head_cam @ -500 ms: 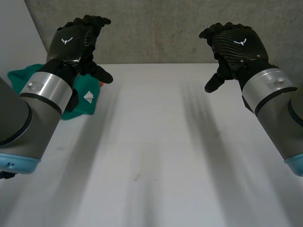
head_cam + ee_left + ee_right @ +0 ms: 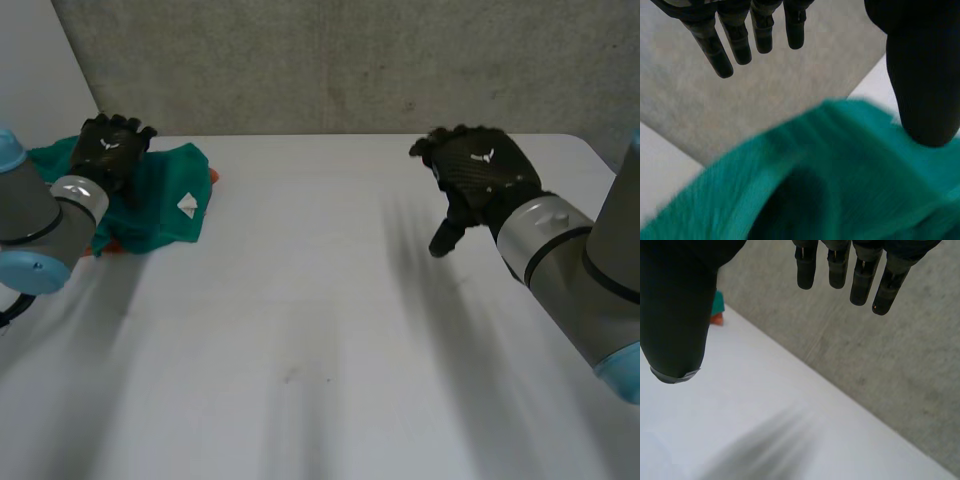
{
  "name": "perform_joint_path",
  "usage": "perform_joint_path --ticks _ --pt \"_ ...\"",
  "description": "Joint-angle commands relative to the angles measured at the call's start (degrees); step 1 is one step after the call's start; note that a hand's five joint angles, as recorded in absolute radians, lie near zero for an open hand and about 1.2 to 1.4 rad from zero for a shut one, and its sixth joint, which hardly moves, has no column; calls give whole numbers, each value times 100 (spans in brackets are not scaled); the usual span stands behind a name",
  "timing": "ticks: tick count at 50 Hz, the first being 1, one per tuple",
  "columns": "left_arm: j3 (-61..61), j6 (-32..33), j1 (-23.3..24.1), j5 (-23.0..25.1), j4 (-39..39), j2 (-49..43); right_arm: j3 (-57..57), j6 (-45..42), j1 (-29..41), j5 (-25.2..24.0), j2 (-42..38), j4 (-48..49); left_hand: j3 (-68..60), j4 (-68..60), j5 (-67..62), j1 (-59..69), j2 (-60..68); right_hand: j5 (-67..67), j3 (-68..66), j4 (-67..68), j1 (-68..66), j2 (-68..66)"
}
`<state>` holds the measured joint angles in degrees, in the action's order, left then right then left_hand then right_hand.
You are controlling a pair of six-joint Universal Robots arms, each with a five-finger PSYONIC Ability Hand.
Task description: Fold the laundry.
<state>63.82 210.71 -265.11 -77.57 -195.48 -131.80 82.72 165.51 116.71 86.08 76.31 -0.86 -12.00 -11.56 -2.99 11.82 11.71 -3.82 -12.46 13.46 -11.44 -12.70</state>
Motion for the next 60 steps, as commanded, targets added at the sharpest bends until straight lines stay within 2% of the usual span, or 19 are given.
perform_joint_path --ticks 1,7,10,11,15,19,20,22,27,28,31,37,42,43,45,51,60 --pt "-1888 654 -533 304 27 -1767 315 -1 -69 -12 -28 -72 61 17 160 -43 -32 382 246 -346 144 270" --pt "-2786 902 -639 410 141 -2578 534 -10 -78 -12 -2 -54 -56 -100 43 74 85 382 246 -346 144 270" --pt "-3217 902 -709 436 220 -2912 614 -10 -78 -12 25 -46 -1045 -1089 -946 1063 1074 382 246 -346 144 270" --pt "-3305 902 -727 445 264 -2983 649 -10 -78 -12 25 -37 -1565 -1609 -1466 1584 1594 382 246 -346 144 270" --pt "-3526 902 -727 480 440 -3133 702 -10 -87 -12 34 -28 -6787 -6831 -6688 6805 6815 382 246 -346 144 270" --pt "-3219 963 -604 -116 335 -2923 711 -10 -95 -12 34 -28 -6800 -6844 -6701 6818 6829 382 246 -346 144 270" --pt "-2861 1050 -456 -466 213 -2522 702 -10 -96 -12 34 -28 -6800 -6844 -6701 6818 6829 382 246 -346 144 270" --pt "-2395 1060 -280 -653 37 -2054 684 -10 -96 -12 51 -28 -6800 -6844 -6701 6818 6829 382 246 -346 144 270" --pt "-549 832 265 -715 -1175 -420 614 -10 -104 -12 121 -28 -6800 -6844 -6701 6818 6829 382 246 -346 144 270" --pt "-24 657 493 -724 -1551 96 614 -10 -104 -12 148 -28 -6800 -6844 -6701 6818 6829 382 246 -346 144 270" --pt "804 236 1002 -724 -2037 1037 614 -10 -209 -21 271 -19 -6800 -6844 -6701 6818 6829 382 246 -346 144 270" --pt "1852 -363 1812 -707 -1986 2131 649 -1 -429 -56 464 -19 -6800 -6844 -6701 6818 6829 382 246 -346 144 270" --pt "2336 -505 2708 -698 -1687 2273 596 8 -657 -109 587 -28 -6800 -6844 -6701 6818 6829 382 246 -346 144 270" --pt "2389 -478 3014 -698 -1548 2229 588 8 -684 -118 596 -28 -6800 -6844 -6701 6818 6829 382 246 -346 144 270" --pt "2424 -496 3219 -724 -1450 2185 579 8 -719 -127 614 -19 -6800 -6844 -6701 6818 6829 382 246 -346 144 270" --pt "2389 -469 3237 -812 -1256 1763 588 8 -746 -293 640 -28 -6800 -6844 -6701 6818 6829 382 246 -346 144 270" --pt "2258 -364 2640 -1119 -1230 1964 588 8 -746 -320 640 -28 -6800 -6844 -6701 6818 6829 382 246 -346 144 270"
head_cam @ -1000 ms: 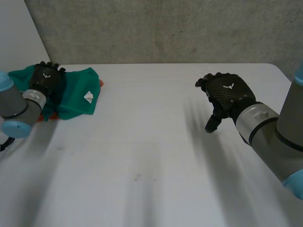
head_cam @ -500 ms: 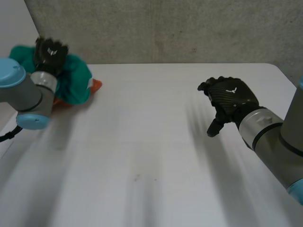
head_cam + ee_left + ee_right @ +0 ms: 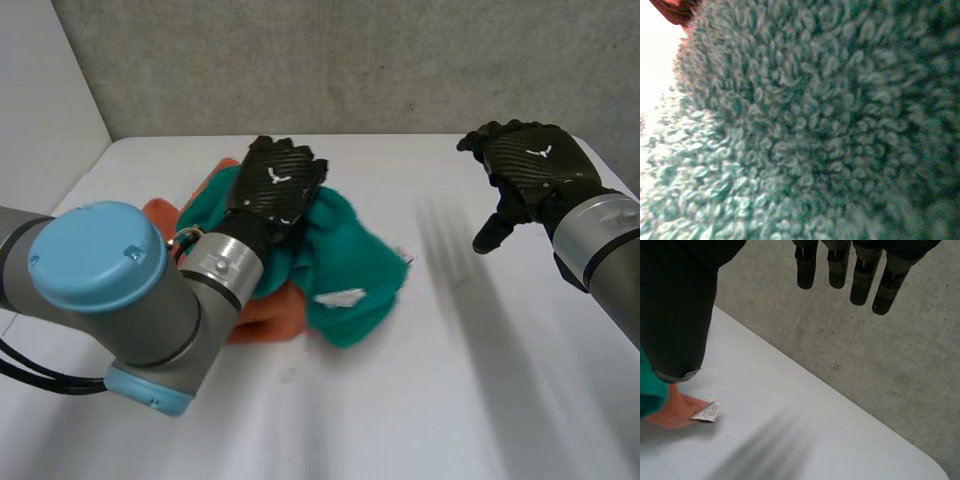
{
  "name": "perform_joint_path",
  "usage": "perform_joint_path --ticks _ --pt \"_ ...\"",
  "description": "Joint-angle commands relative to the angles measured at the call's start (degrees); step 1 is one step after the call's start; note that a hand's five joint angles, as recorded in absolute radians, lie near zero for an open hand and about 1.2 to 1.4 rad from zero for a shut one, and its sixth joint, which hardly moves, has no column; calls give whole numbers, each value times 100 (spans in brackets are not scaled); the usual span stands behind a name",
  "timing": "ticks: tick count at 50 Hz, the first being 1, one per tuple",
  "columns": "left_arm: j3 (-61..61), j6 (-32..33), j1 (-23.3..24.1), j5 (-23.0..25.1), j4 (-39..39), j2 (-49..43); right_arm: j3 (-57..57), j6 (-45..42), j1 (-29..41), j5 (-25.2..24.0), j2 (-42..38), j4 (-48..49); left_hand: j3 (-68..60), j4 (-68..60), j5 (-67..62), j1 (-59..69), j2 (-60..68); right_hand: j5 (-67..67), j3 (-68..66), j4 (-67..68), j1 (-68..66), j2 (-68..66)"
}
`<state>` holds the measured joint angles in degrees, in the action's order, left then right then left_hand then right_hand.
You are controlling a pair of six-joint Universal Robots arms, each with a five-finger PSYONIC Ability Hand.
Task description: Fold the laundry.
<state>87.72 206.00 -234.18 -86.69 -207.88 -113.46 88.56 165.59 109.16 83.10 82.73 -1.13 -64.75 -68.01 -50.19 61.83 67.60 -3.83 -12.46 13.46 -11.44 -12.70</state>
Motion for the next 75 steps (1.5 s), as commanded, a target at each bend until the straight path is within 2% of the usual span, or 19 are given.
perform_joint_path --ticks 1,6,7,15,18,24,25,26,28,29,35,44,49,54,60,68,75 --pt "-168 124 -488 -217 -7 183 4 0 9 -22 -3 -1 -1525 -1199 -1981 1817 1240 383 246 -346 144 270" --pt "-492 195 -1216 -260 19 289 -5 8 18 -22 -3 -1 -1525 -1199 -1981 1817 1240 383 246 -346 144 270" --pt "-641 291 -1549 -313 20 298 -5 8 18 -22 -3 -1 -1525 -1199 -1981 1817 1240 383 246 -346 144 270" --pt "-1450 1213 -2947 -489 -51 324 -5 8 62 -22 -3 -1 -1525 -1199 -1981 1817 1240 383 246 -346 144 270" --pt "-1591 1285 -3134 -480 10 254 -5 8 97 -22 -3 -1 -1525 -1199 -1981 1817 1240 383 246 -346 144 270" --pt "-1250 1276 -2941 -428 11 219 12 8 123 -22 -12 -1 -1525 -1199 -1981 1817 1240 383 246 -346 144 270" --pt "-1153 1276 -2906 -419 -15 210 21 8 123 -22 -20 -1 -711 -385 -1167 1003 426 383 246 -346 144 270" --pt "-935 1293 -2827 -384 -50 149 30 8 123 -22 -20 -1 2827 3153 2371 -2535 -3112 383 246 -346 144 270" --pt "-810 1329 -2739 -375 -51 61 39 8 123 -22 -20 -1 5173 5499 4718 -4881 -5459 383 246 -346 144 270" --pt "-757 1337 -2678 -375 -51 8 47 8 123 -22 -20 -1 5401 5727 4945 -5109 -5686 383 246 -346 144 270" --pt "-529 1294 -2264 -366 90 -221 48 8 115 -22 -12 -1 5218 5544 4762 -4926 -5503 383 246 -346 144 270" --pt "-203 1258 -2325 -349 441 78 21 8 71 -22 -12 -1 5251 5577 4796 -4959 -5537 383 246 -346 144 270" --pt "-150 1109 -2571 -226 705 184 21 8 97 -22 -29 8 5251 5577 4796 -4959 -5537 383 246 -346 144 270" --pt "-185 907 -2887 309 1134 166 30 0 106 -22 -64 8 5218 5544 4762 -4926 -5503 383 246 -346 144 270" --pt "-282 880 -3186 592 1724 -18 30 0 97 -22 -73 8 5201 5527 4745 -4909 -5486 383 246 -346 144 270" --pt "-765 889 -3415 662 1856 -800 39 -9 97 -22 -196 8 5268 5594 4812 -4976 -5553 383 246 -346 144 270" --pt "-1679 898 -3793 750 1856 -1819 91 -9 106 -22 -240 16 5235 5561 4779 -4943 -5520 383 246 -346 144 270"
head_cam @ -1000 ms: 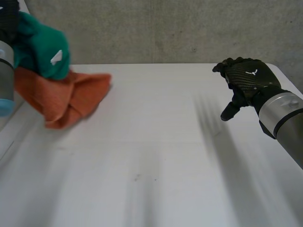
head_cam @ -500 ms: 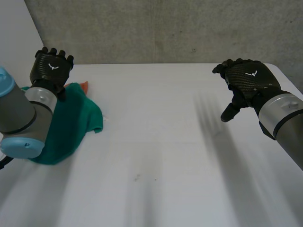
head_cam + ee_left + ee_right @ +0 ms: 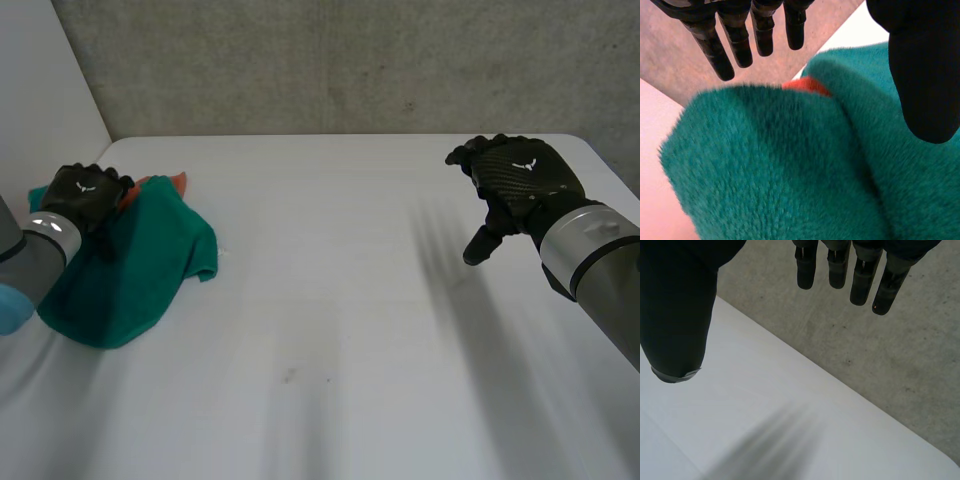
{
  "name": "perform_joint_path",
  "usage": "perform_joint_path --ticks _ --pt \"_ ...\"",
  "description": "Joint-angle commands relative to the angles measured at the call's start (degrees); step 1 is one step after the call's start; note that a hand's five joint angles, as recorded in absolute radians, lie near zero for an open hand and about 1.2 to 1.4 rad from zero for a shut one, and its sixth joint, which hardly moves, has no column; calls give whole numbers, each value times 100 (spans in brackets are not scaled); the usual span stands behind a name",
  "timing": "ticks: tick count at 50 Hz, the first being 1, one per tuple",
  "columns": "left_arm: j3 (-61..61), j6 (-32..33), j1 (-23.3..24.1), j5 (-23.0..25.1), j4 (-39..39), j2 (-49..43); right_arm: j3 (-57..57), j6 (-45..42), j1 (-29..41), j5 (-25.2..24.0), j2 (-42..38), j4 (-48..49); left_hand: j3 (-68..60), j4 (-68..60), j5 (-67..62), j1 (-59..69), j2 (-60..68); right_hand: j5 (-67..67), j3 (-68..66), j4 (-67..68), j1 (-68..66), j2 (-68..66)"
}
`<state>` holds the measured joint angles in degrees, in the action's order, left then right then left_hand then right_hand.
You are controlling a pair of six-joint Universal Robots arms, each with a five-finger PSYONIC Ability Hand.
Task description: Fold the laundry.
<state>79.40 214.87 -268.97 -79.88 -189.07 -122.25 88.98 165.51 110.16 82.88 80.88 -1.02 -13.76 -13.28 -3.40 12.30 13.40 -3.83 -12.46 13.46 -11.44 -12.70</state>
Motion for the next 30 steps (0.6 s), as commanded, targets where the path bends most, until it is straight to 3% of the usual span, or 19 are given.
perform_joint_path --ticks 1,5,6,8,9,12,19,23,30 --pt "-943 11 -323 129 -25 -1045 58 -1 6 9 -55 5 86 38 50 60 -50 383 246 -346 144 270" --pt "-1338 28 -358 411 -34 -1432 67 -1 6 9 -64 5 -1590 -1637 -1626 1736 1626 383 246 -346 144 270" --pt "-1443 -7 -358 437 -34 -1485 76 -1 6 9 -64 -4 -3595 -3643 -3631 3741 3631 383 246 -346 144 270" --pt "-1497 -24 -323 420 -43 -1486 85 -10 6 9 -64 -4 -6293 -6340 -6329 6439 6328 383 246 -346 144 270" --pt "-1506 -33 -288 411 -51 -1477 85 -10 -3 9 -64 -4 -6621 -6668 -6657 6767 6656 383 246 -346 144 270" --pt "-1436 -164 -52 341 -183 -1258 76 -10 -21 9 -64 -4 -6624 -6672 -6660 6770 6660 383 246 -346 144 270" --pt "-1067 -1096 959 -151 -903 411 23 -10 -47 0 -55 -4 -6624 -6672 -6660 6770 6660 383 246 -346 144 270" --pt "-777 -1228 1739 -301 -1343 1307 -21 -10 -65 0 -11 -4 -6624 -6672 -6660 6770 6660 383 246 -346 144 270" --pt "-592 -1228 2892 -344 -1239 1318 -135 -1 -82 0 112 -13 -6624 -6672 -6660 6770 6660 383 246 -346 144 270"
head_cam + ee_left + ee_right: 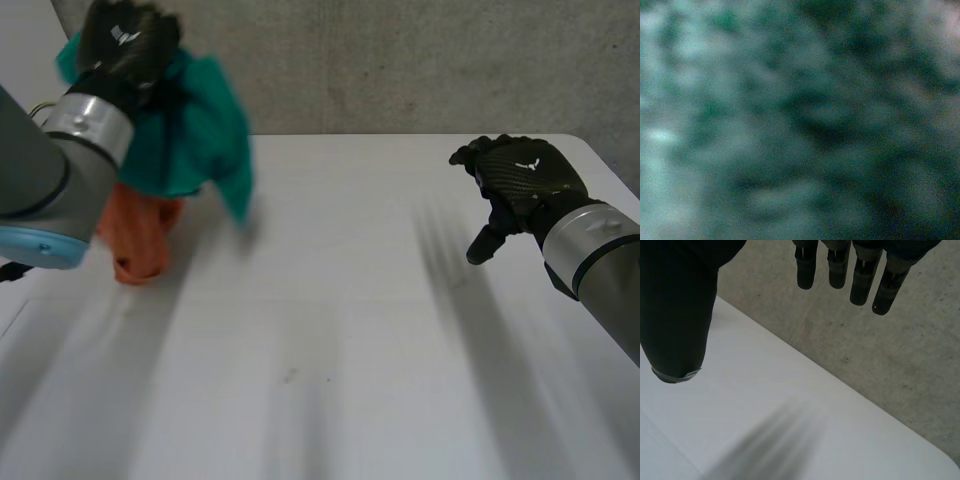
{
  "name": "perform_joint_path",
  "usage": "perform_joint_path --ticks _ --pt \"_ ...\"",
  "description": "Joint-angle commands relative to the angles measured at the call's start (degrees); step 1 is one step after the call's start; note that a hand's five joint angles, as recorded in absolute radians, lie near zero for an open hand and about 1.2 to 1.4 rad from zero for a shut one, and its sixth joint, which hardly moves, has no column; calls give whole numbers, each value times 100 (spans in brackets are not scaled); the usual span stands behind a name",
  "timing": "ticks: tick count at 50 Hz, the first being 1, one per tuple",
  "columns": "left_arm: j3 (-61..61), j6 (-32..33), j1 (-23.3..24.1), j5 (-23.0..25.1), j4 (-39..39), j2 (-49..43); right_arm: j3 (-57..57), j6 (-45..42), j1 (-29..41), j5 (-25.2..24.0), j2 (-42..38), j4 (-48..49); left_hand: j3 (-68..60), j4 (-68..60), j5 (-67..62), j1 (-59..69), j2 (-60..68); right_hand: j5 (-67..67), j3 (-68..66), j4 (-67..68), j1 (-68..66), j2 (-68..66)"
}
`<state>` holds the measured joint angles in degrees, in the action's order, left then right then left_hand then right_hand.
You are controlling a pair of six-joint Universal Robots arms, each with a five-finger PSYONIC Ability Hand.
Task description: Fold the laundry.
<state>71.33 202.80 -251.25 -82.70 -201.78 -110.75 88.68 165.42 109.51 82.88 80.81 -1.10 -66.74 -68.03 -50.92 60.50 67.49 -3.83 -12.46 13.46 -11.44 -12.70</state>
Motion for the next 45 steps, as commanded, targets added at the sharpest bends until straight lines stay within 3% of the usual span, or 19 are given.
perform_joint_path --ticks 1,7,8,9,11,15,24,32,38,45 --pt "284 -47 1392 -79 190 142 -114 8 -17 0 145 -4 -1326 -1197 -1908 1950 1251 383 246 -346 144 270" --pt "531 -381 2536 -62 772 -183 -167 8 -35 0 198 -4 -1011 -883 -1593 1636 937 383 246 -346 144 270" --pt "565 -451 2615 -70 816 -218 -176 8 -35 0 198 -4 91 219 -491 534 -165 383 246 -346 144 270" --pt "627 -573 2660 -70 868 -271 -176 0 -35 0 198 -4 3099 3228 2517 -2475 -3174 383 246 -346 144 270" --pt "724 -671 2660 -62 878 -289 -185 -18 -35 9 189 -4 5674 5803 5092 -5050 -5749 383 246 -346 144 270" --pt "830 -662 2590 -97 807 -324 -202 -9 -79 9 189 -13 5674 5803 5092 -5050 -5749 383 246 -346 144 270" --pt "908 -583 1194 -123 869 -289 -167 -1 -79 -9 172 -66 5674 5803 5092 -5050 -5749 383 246 -346 144 270" --pt "1356 -575 561 -44 1027 -289 52 -431 61 -228 84 -583 5670 5798 5088 -5045 -5745 383 246 -346 144 270" --pt "1524 -513 524 96 1115 -464 298 -852 702 -440 -22 -936 5653 5781 5071 -5028 -5728 383 246 -346 144 270" --pt "1533 268 630 360 1422 -948 597 -1239 818 -352 -83 -840 5519 5647 4936 -4894 -5593 383 246 -346 144 270"
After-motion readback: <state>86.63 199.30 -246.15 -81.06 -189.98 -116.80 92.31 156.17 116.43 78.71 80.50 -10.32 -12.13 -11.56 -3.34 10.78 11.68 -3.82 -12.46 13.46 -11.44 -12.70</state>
